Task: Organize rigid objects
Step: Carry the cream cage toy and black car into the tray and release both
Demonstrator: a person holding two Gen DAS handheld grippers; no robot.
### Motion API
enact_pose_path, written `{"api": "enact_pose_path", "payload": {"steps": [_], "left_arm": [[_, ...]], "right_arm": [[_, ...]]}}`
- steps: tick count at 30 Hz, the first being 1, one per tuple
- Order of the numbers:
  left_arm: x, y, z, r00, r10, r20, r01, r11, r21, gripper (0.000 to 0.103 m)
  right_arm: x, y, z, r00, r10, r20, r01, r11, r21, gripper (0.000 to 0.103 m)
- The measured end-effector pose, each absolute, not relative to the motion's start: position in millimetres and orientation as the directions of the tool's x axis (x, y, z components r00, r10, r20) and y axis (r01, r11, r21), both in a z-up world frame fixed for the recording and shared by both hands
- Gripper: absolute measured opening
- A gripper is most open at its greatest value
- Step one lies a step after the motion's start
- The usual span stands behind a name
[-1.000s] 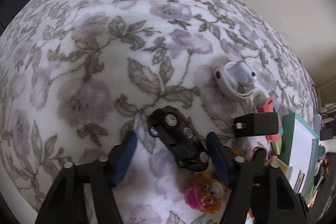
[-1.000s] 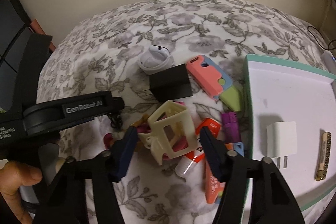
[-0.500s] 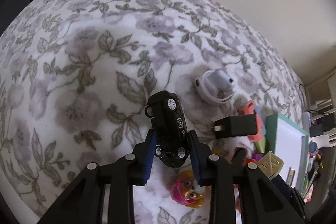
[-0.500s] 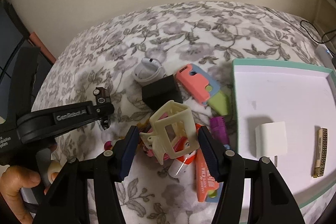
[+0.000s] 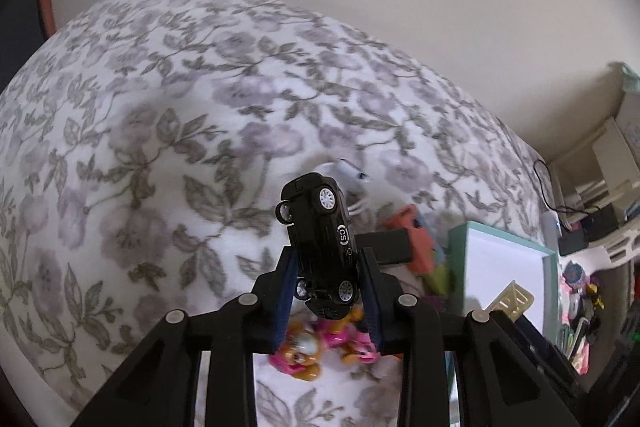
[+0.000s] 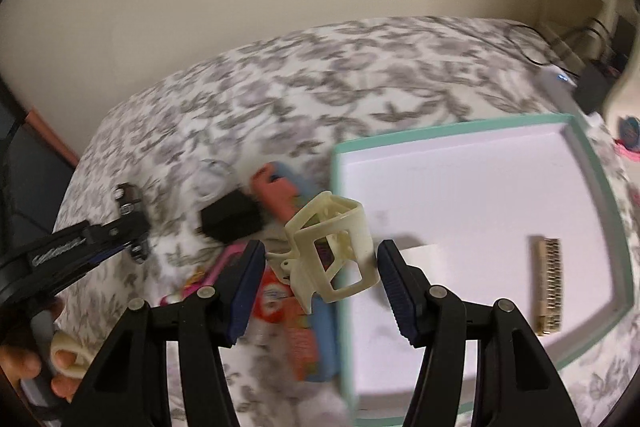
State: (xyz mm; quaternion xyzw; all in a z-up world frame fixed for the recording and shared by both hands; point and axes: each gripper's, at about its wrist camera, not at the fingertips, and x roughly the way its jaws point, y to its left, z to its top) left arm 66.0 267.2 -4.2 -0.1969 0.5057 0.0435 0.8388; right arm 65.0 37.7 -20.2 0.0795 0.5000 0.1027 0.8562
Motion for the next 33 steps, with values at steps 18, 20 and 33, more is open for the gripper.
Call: {"api": "enact_pose_path", "payload": {"steps": [18,20,33], "left_arm": [[76,118,-6,0.431,-0.197,-0.881,-0.003,0.975,-0.22,0.033],[75,106,-8,0.426,-0.199,-0.882,0.021,0.977,-0.211,0.033],[77,69,-31,0.4,-0.195,-0.895,0.074,0.981,-0.181,0.033]], "right_arm": [[74,-75,-26,0.452,0.089,-0.888,0.171,0.968,0.184,0.06],[73,-83,-24,0.454,0.071,-0.888,0.184,0.968,0.172,0.06],[76,-108,-33,0.424,0.045,-0.905,0.219,0.964,0.151,0.06]]}}
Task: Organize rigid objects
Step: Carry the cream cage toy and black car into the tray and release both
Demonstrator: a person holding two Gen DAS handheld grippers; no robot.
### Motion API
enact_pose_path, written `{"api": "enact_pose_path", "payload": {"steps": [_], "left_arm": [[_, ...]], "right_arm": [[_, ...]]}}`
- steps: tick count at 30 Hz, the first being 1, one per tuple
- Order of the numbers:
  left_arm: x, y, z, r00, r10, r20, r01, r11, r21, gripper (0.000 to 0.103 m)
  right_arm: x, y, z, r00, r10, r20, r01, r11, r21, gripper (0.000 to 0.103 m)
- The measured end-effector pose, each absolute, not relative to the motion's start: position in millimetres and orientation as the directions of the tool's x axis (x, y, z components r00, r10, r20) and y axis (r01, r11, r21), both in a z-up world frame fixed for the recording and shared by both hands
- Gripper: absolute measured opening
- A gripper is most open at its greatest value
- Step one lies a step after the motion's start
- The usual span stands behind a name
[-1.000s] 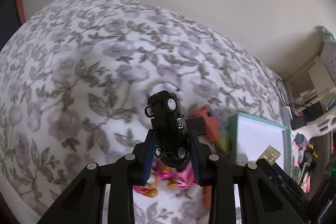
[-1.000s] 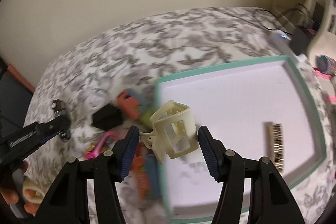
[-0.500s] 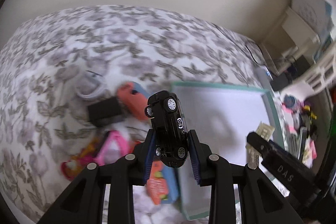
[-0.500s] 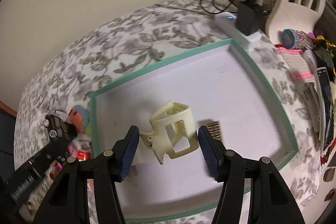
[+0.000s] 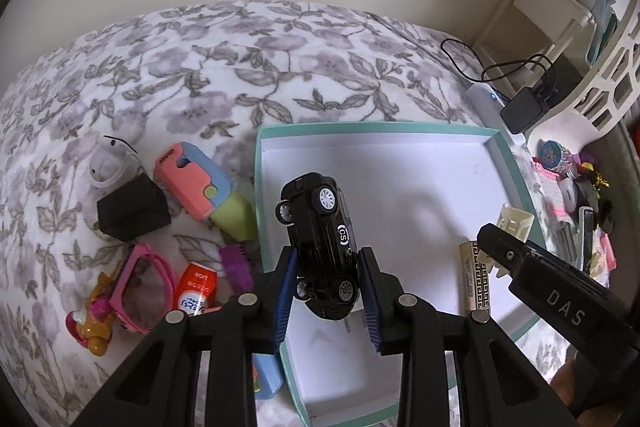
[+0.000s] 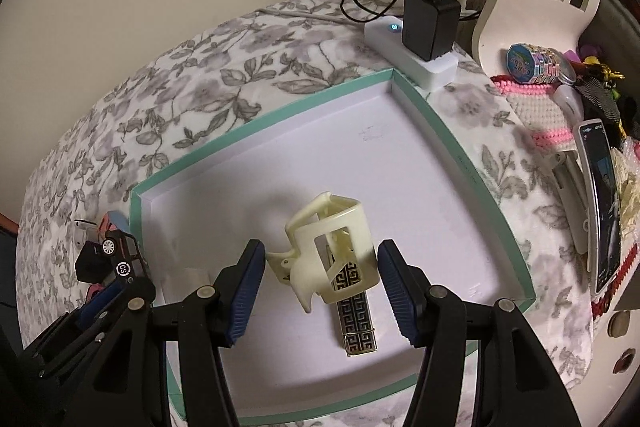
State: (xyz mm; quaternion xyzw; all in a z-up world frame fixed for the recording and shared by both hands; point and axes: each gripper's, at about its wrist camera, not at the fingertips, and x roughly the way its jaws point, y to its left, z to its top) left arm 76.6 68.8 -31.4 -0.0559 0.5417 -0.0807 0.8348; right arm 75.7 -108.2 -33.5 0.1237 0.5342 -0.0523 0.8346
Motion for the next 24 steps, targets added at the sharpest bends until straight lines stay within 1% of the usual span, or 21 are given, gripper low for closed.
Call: {"api": "enact_pose_path", "payload": {"steps": [13,19,21,22,23,24], "left_arm": [[78,56,-36,0.391,-0.195,-0.9,0.11,0.98,-0.165,0.034],[78,57,-36,0.388,-0.193,-0.901,0.1,0.981,-0.168,0.035],[78,58,-36,0.386,-0.192,-0.902,0.092,0.981,-0.17,0.044],[78,59,-35,0.385,-0.189,-0.903,0.087,0.982,-0.168,0.052],[78,60,-34,0.386,-0.188,-0.903,0.082,0.982,-0.169,0.055],[78,61,-34,0.387,-0.188,-0.903,0.079,0.982,-0.171,0.056]], "right_arm": [[77,-107,-37,0.408,0.043,-0.912,0.21,0.968,0.14,0.061],[77,-105,-36,0.402,0.033,-0.915,0.205,0.971,0.126,0.061],[77,-104,-36,0.405,0.034,-0.914,0.203,0.971,0.126,0.06],[77,-104,-35,0.407,0.033,-0.913,0.202,0.971,0.125,0.061],[77,-103,-34,0.41,0.031,-0.912,0.201,0.972,0.123,0.061],[77,-103,-33,0.412,0.029,-0.911,0.199,0.973,0.121,0.061]]}}
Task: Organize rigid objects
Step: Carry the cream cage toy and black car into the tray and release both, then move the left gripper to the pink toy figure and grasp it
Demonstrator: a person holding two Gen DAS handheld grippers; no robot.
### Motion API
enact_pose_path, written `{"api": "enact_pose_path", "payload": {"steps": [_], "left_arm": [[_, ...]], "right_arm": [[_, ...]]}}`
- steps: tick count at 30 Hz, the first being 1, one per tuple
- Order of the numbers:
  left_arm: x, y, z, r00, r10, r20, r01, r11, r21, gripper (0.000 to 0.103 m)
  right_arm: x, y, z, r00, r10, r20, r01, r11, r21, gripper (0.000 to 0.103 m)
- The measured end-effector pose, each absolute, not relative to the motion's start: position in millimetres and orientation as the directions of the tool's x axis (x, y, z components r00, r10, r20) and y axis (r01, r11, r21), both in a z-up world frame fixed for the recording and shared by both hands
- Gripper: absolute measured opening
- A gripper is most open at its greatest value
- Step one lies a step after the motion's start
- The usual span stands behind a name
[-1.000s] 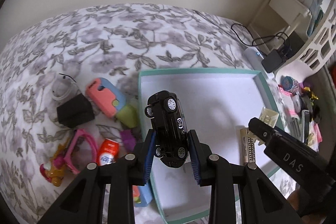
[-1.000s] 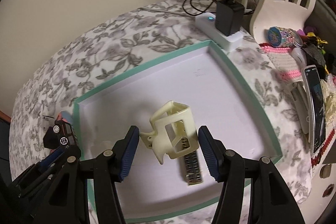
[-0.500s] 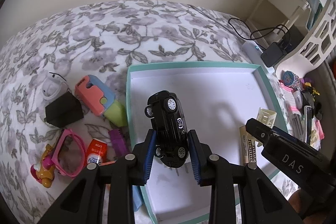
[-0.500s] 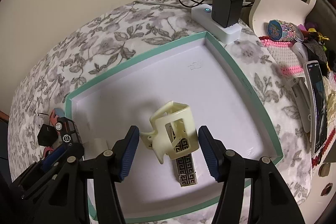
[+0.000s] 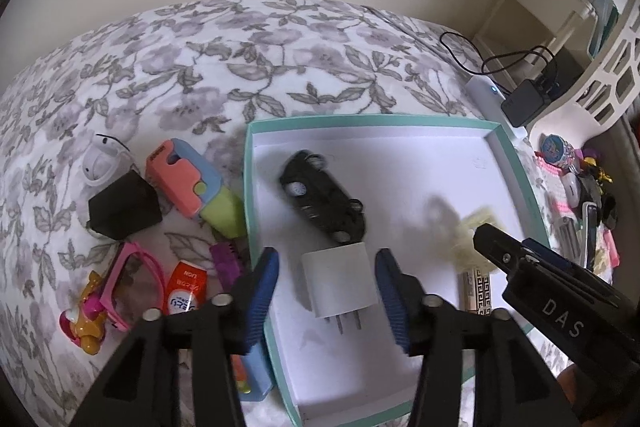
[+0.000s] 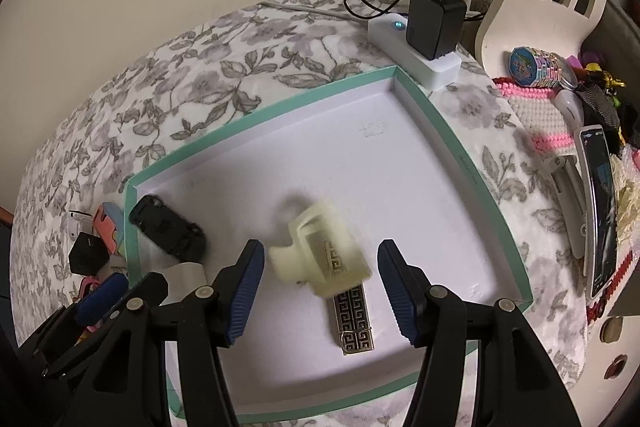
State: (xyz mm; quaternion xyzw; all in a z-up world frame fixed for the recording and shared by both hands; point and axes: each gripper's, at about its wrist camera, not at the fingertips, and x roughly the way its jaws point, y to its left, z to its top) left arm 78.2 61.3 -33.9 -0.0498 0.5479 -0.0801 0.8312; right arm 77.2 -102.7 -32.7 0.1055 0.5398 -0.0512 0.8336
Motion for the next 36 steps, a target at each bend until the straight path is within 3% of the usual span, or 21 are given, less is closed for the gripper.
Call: {"api": "enact_pose_path", "payload": {"steps": [2,5,7,11,14,16,36], "left_arm": [[78,64,-31,0.392,-0.184,-0.901,0.068,0.983,-0.171,0.059],[78,69,-26,0.404,-0.177,-0.897,0.052,0.984,-0.171,0.065],[78,73,-23,0.413,-0.171,-0.894,0.036,0.985,-0.171,0.068],[79,86,-18,0.432,-0.144,-0.89,-0.008,0.986,-0.164,0.083],[80,101,-14,0.448,-0.112,-0.887,-0.059,0.986,-0.154,0.092],[80,111,-11,0.458,-0.093,-0.884,-0.089,0.985,-0.149,0.102],[54,235,-7,0.382,0.046,-0.923,-0.376,0.92,-0.11,0.103]], "right_arm": [[77,-101,-30,0.417,0.023,-0.909,0.194,0.974,0.113,0.062],[75,-100,-23,0.433,0.017,-0.901,0.19,0.976,0.11,0.073],[74,-100,-19,0.445,0.016,-0.896,0.189,0.976,0.112,0.074],[73,-98,-16,0.461,0.013,-0.887,0.184,0.977,0.11,0.076],[74,-95,-17,0.46,0.009,-0.888,0.173,0.98,0.1,0.086],[74,-90,-18,0.463,0.017,-0.886,0.157,0.983,0.1,0.087],[62,5,-24,0.423,0.15,-0.894,-0.089,0.988,0.124,0.089]]}}
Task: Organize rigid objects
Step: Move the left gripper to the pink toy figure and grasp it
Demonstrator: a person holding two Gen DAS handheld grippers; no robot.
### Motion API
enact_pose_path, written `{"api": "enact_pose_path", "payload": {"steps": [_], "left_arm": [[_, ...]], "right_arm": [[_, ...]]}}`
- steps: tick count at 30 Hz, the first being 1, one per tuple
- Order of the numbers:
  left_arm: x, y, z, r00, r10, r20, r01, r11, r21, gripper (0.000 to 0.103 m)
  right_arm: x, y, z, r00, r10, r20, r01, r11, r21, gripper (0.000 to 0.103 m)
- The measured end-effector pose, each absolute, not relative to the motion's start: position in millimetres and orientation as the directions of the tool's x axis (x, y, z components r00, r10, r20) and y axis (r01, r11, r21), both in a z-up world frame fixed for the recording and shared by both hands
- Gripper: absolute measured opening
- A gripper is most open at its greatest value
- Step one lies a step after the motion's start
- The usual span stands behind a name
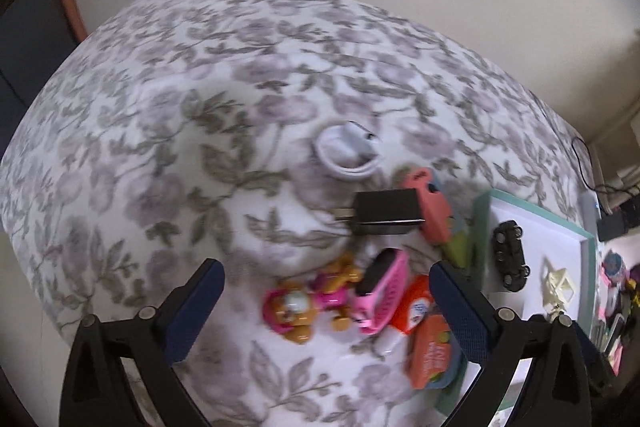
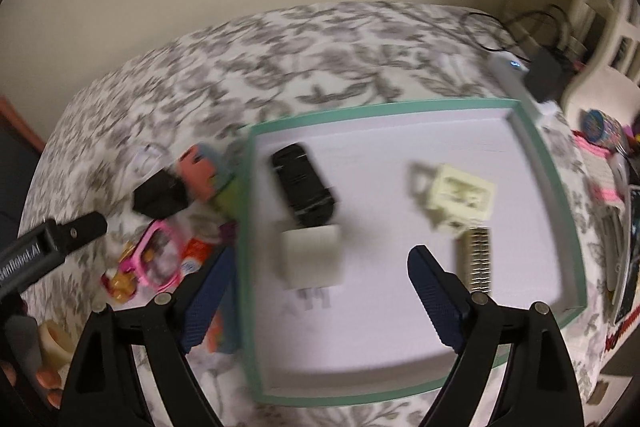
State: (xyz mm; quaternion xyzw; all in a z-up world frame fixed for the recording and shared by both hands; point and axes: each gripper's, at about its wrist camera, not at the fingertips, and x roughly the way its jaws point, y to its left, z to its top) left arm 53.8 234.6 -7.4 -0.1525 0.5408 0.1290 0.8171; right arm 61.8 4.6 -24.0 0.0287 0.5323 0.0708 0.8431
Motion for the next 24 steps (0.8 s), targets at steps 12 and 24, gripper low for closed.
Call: {"api": "enact_pose_path", "payload": {"steps": [12,24], "left_arm": [[38,270,-27,0.308,0.026,-0.951,-0.417,0.902,-0.11,0.103],[36,281,-42,0.274,-0.056,-0.96,-0.408,0.897,-0.168,0.103]], "right_arm": [[45,70,-38,0.355,0.208,-0.911,-0.229,0.965,0.131,0.089],[47,78,-41,0.355,0.191,-0.915,-0.202,0.971,0.124,0.089]]}}
